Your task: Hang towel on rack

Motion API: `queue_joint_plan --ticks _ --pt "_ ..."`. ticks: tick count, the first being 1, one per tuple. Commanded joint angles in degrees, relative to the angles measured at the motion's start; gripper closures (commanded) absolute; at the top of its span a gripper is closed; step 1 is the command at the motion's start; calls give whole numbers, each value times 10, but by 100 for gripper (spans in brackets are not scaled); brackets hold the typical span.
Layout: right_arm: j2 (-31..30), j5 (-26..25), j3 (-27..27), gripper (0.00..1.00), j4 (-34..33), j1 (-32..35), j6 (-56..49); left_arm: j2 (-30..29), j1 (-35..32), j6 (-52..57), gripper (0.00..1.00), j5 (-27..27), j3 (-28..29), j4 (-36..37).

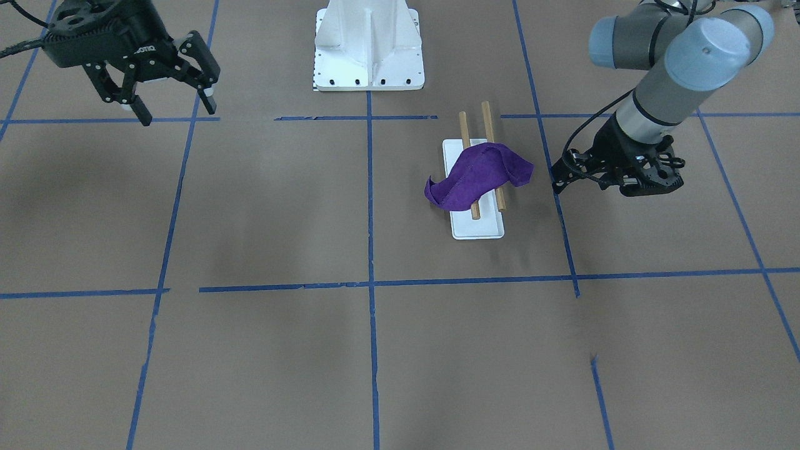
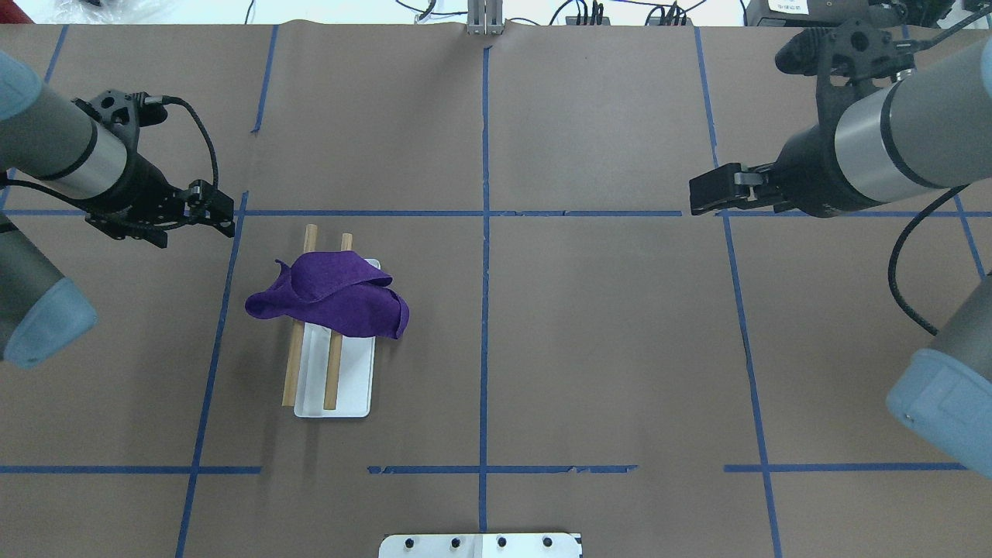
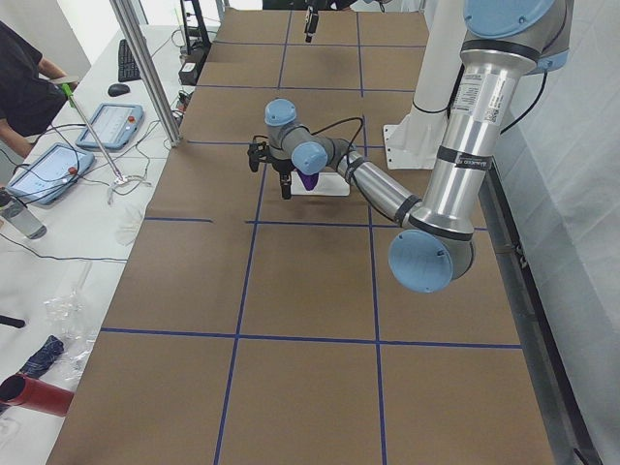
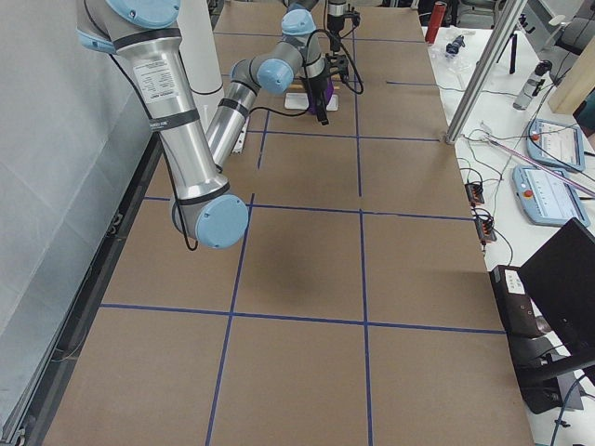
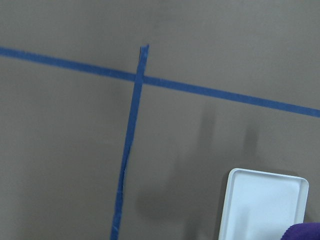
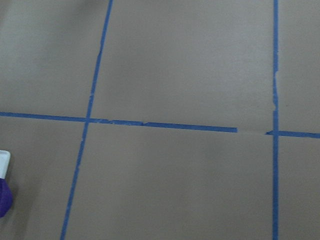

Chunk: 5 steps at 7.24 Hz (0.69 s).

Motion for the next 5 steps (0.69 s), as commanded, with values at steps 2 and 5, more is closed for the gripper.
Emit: queue_joint_plan --ticks 2,5 --pt "-83 91 -87 0 -5 126 -213 61 -109 266 0 -3 20 -2" --pt "-123 165 -242 0 -34 335 -555 96 -267 536 0 -53 118 -1"
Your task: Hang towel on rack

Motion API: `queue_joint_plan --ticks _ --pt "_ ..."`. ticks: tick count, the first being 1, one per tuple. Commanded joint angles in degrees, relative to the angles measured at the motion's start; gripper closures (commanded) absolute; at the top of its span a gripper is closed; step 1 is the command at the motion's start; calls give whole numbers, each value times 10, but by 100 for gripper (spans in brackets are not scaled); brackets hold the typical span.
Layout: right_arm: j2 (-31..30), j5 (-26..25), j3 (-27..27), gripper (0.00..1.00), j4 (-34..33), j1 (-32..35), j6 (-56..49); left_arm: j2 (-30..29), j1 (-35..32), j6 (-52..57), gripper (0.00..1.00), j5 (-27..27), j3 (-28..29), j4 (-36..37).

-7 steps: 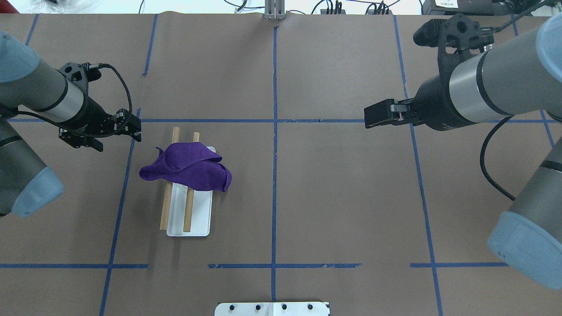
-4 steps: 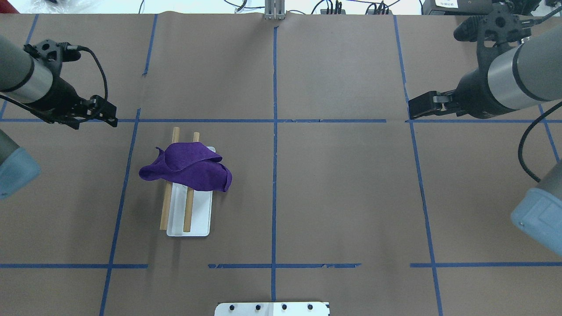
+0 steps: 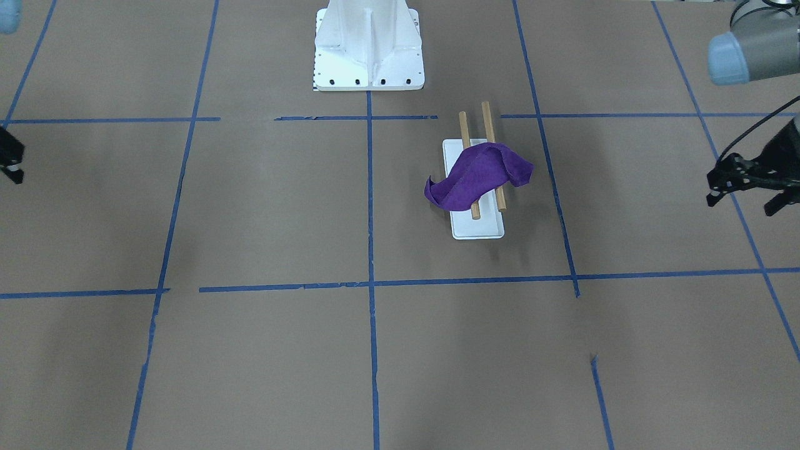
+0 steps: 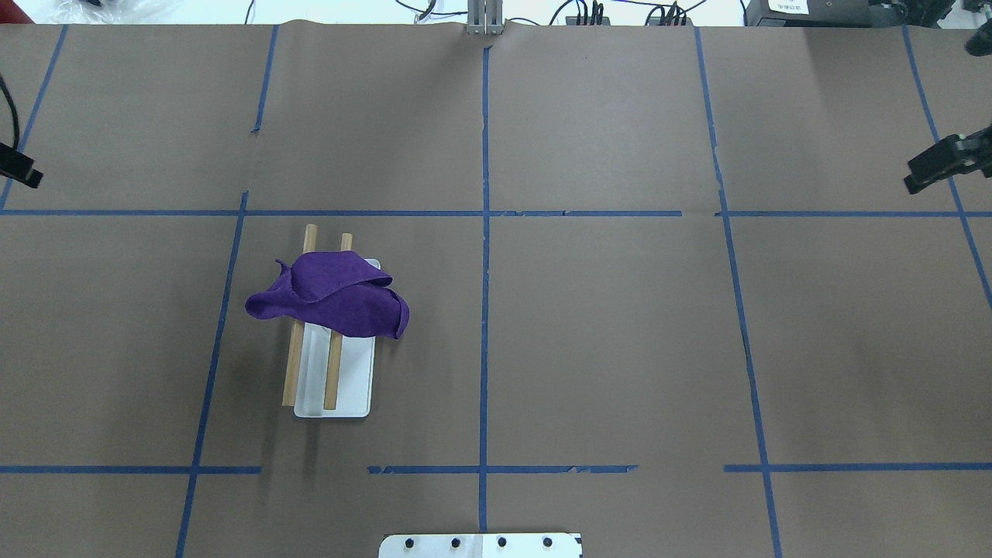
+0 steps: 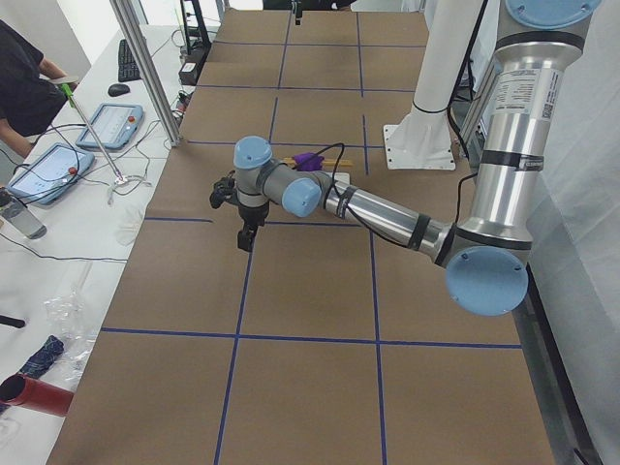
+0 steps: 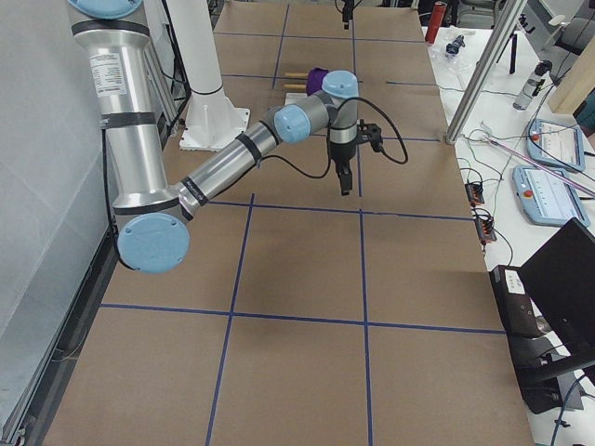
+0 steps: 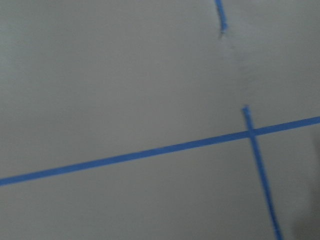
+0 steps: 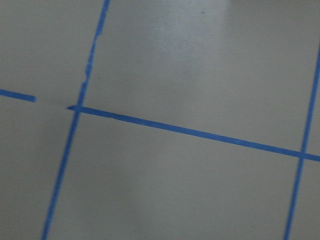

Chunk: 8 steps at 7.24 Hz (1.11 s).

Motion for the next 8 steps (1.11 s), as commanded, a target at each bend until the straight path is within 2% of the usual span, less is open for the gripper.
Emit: queue_joint_plan --ticks 1,2,3,4,5,7,8 --pt "-7 30 -105 0 -25 131 -210 30 -121 201 0 -57 76 0" --pt "-13 47 -128 0 -25 173 -232 31 -157 237 0 -59 75 7" --pt "-28 24 -125 0 -27 202 -240 35 -168 238 0 -60 63 16" --pt "-62 4 -123 0 -30 203 -243 58 -181 239 0 -64 24 60" --pt "-75 11 -123 0 -32 199 -232 64 -180 227 0 -63 2 94" --pt "-76 17 -123 0 -32 191 -231 65 -173 138 0 -64 6 99" --pt "-75 16 -124 0 -32 174 -224 83 -172 139 0 -65 7 93"
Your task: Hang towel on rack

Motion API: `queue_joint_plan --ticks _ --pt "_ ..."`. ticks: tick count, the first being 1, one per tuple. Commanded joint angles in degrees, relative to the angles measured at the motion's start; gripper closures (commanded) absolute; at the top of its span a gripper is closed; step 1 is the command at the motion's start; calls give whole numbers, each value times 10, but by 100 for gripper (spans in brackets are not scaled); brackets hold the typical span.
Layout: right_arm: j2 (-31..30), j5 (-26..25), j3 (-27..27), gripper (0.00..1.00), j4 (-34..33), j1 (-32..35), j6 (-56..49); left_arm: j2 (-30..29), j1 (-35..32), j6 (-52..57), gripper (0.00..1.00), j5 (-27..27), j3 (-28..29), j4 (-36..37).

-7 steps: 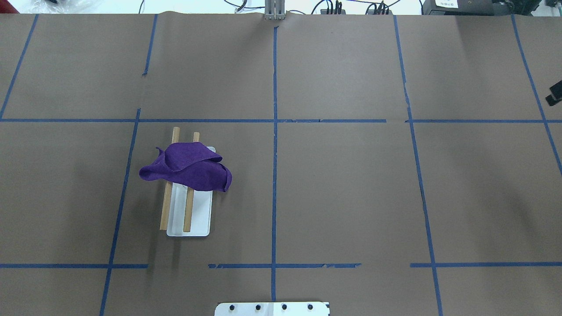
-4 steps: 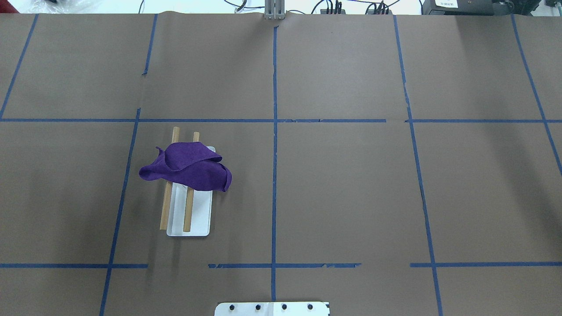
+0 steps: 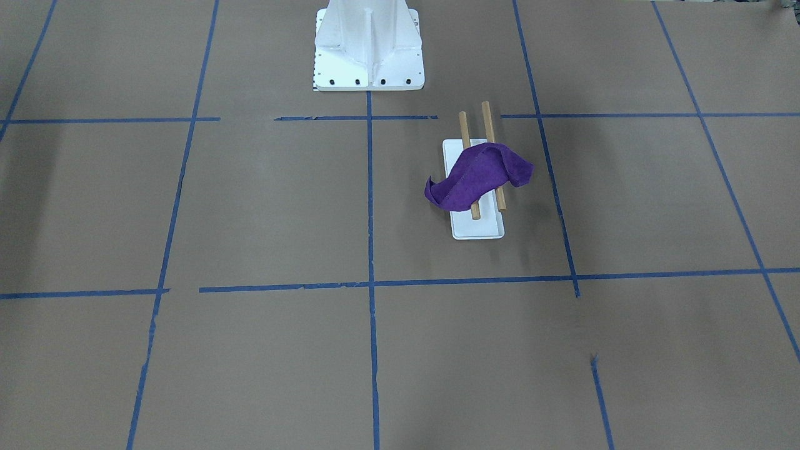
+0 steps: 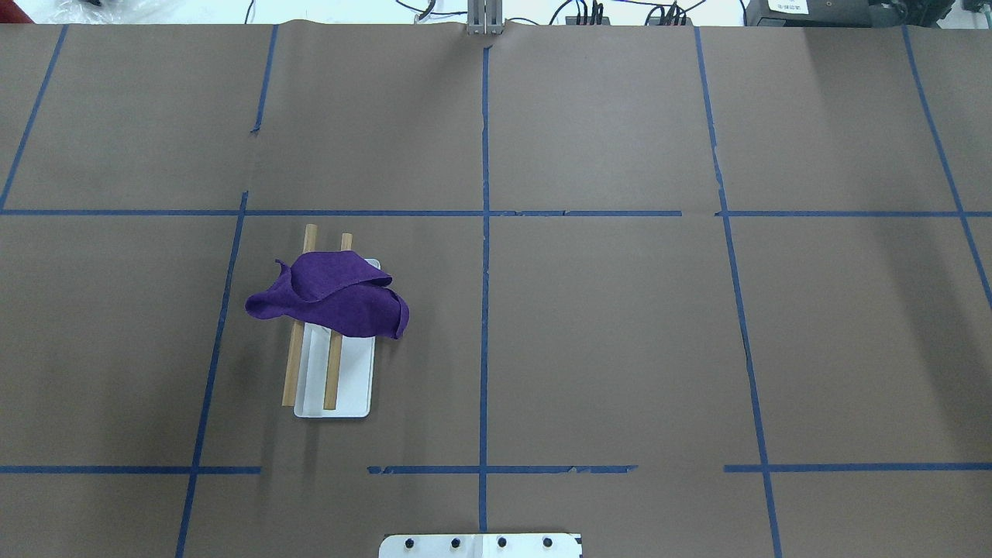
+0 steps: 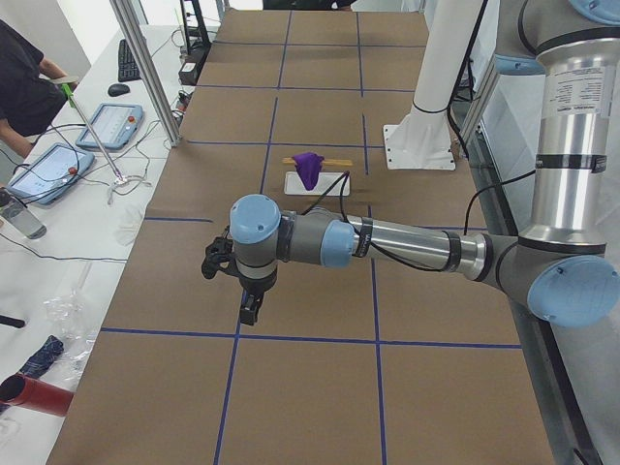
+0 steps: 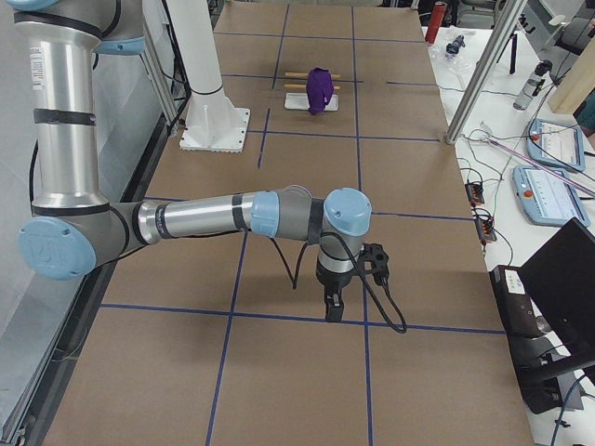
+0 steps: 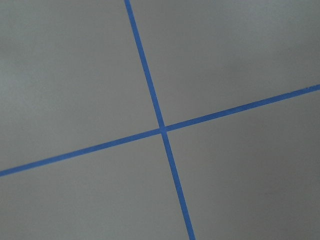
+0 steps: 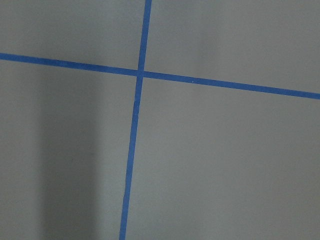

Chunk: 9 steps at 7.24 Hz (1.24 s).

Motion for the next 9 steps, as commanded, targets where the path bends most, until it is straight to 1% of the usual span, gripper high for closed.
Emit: queue_joint_plan --ticks 1,2,4,9 --pt "-1 9 -5 0 0 -19 28 14 15 -21 0 0 1 -3" --pt "-6 58 -1 0 -9 -19 30 14 26 -22 0 1 2 -4" --pt "-5 62 3 0 -14 -44 31 15 27 -22 0 2 2 -3" --pt "-4 61 3 0 -12 -48 32 23 28 -22 0 1 1 -4"
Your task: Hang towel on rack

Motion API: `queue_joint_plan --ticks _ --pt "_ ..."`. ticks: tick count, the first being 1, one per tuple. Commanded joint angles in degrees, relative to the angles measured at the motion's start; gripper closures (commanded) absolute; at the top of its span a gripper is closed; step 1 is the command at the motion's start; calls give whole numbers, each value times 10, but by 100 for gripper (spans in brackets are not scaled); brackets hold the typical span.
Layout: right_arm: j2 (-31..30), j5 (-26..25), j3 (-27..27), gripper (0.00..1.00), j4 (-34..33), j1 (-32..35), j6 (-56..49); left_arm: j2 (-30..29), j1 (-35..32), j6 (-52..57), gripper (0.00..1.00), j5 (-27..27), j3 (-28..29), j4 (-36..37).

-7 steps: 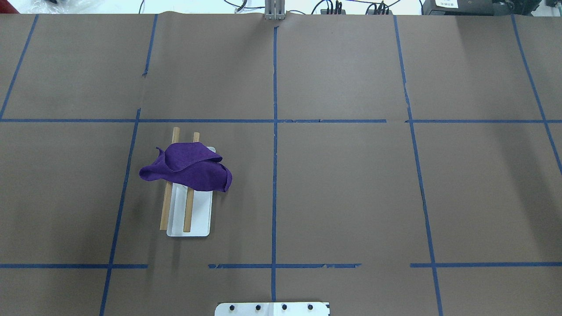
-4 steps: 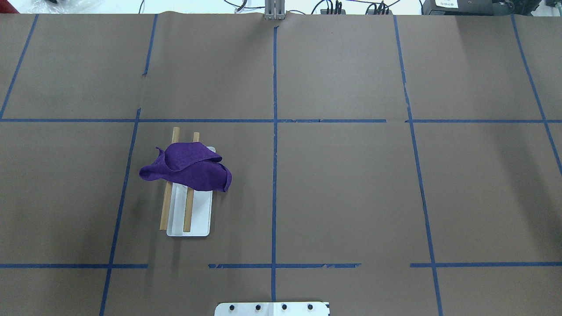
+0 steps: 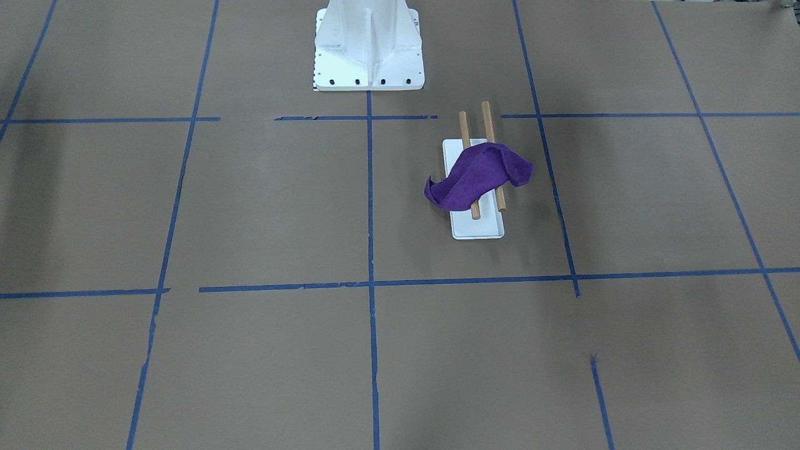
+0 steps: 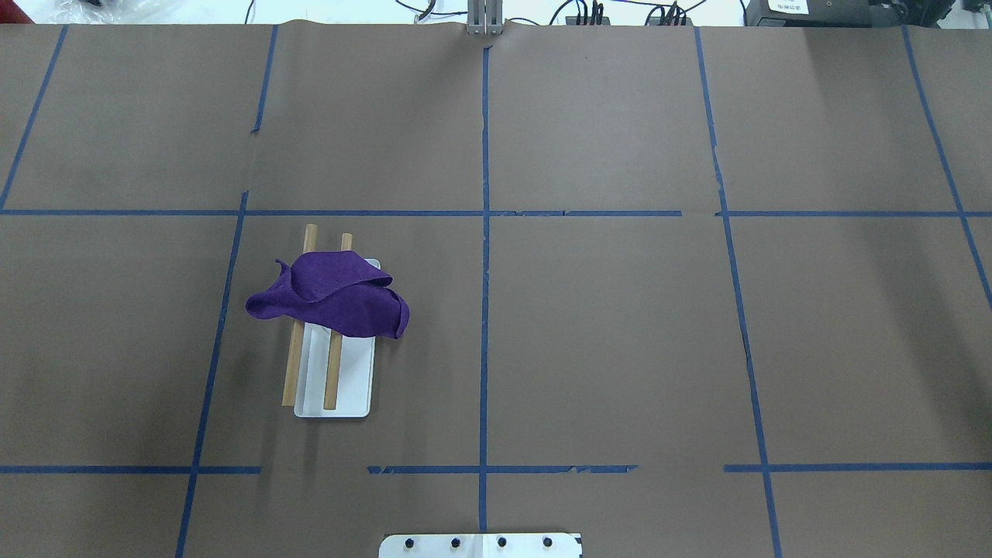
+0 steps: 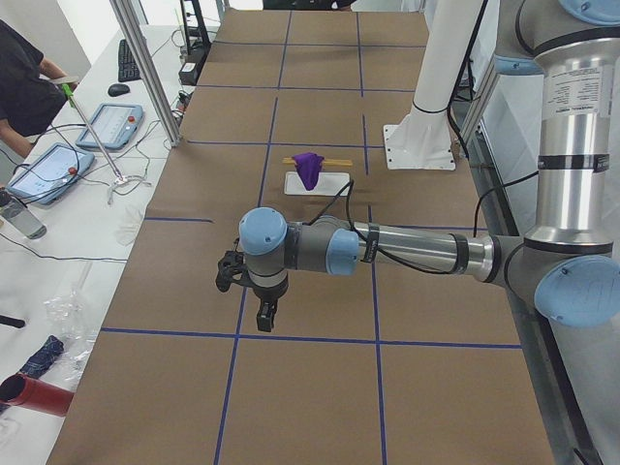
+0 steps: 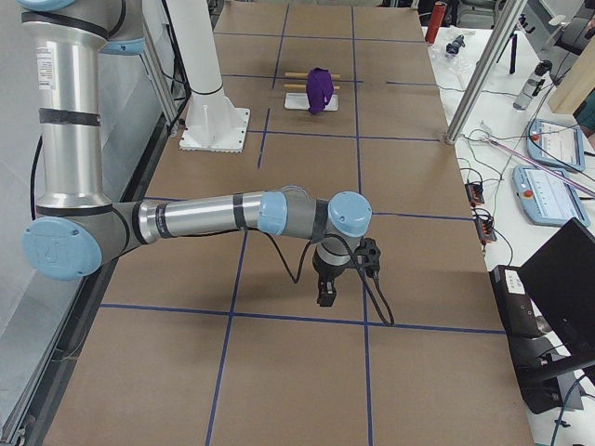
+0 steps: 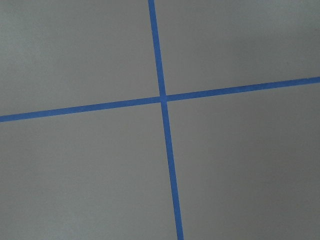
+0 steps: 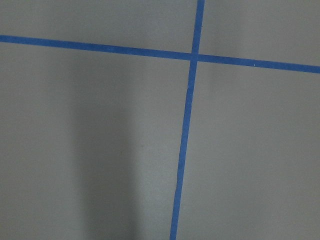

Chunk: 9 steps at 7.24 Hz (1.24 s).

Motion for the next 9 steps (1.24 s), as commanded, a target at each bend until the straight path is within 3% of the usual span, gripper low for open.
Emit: queue_joint_plan --ticks 1,9 --pt "0 1 0 0 0 0 1 2 0 -2 0 0 1 1" --pt "-1 -1 2 0 2 0 1 -16 26 -1 0 4 17 -16"
